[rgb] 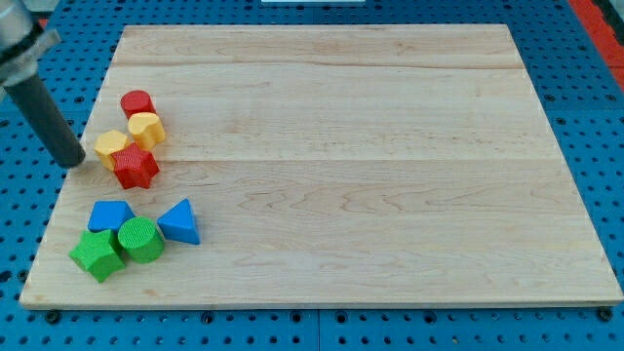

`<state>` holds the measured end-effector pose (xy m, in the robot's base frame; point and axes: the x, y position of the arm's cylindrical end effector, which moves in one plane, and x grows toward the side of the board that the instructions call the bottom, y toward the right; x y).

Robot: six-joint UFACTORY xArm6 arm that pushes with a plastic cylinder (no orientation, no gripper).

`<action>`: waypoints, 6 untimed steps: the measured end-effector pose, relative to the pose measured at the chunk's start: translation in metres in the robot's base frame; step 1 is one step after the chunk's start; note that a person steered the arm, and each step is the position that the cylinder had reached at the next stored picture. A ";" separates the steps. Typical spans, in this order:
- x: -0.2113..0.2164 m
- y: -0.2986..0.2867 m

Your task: Move the yellow blocks diagonal to the red star

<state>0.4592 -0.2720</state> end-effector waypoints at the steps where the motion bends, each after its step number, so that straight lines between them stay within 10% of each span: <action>1: -0.006 0.040; 6: -0.070 0.076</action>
